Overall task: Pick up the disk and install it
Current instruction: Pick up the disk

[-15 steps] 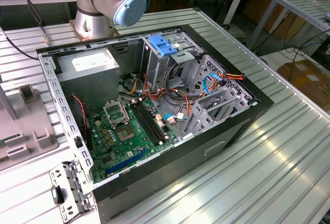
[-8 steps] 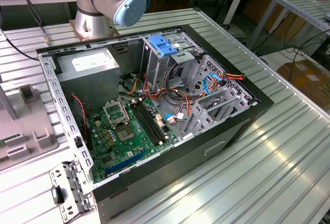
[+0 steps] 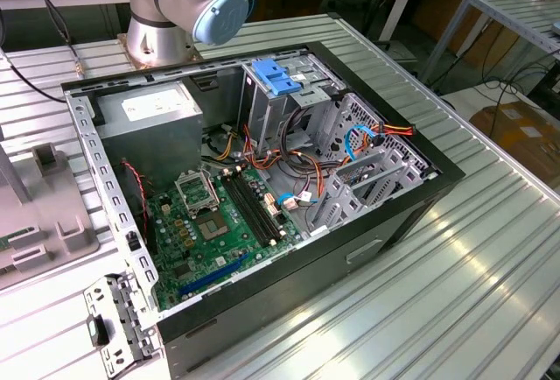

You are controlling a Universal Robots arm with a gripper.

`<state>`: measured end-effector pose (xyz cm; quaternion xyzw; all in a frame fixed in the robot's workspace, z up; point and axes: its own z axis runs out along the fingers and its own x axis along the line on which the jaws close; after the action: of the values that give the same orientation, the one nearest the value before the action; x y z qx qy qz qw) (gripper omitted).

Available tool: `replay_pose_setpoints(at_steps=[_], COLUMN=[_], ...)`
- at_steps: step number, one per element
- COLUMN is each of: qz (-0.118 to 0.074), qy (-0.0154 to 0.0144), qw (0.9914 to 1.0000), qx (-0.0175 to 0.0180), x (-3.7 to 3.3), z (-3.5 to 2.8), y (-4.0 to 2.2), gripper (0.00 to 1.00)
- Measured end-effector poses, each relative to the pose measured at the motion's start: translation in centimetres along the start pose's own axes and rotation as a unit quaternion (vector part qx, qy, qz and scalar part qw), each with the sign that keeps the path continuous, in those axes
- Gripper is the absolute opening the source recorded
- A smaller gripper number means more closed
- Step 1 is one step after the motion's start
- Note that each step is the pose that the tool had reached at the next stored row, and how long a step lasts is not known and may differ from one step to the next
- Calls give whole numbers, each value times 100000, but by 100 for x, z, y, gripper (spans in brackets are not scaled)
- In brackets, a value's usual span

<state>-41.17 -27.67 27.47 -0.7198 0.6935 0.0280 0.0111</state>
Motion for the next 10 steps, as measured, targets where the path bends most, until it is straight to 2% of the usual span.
replay_pose_setpoints(at_steps=[5, 6, 8, 10], qz=[2, 2, 2, 3], qy=[0, 3, -3, 0], qw=[100000, 100000, 100000, 100000], qx=[-1, -5, -3, -5], x=[0, 0, 0, 0], z=[1, 2, 2, 3], y=[0, 0, 0, 0], gripper=[50, 48, 37, 37])
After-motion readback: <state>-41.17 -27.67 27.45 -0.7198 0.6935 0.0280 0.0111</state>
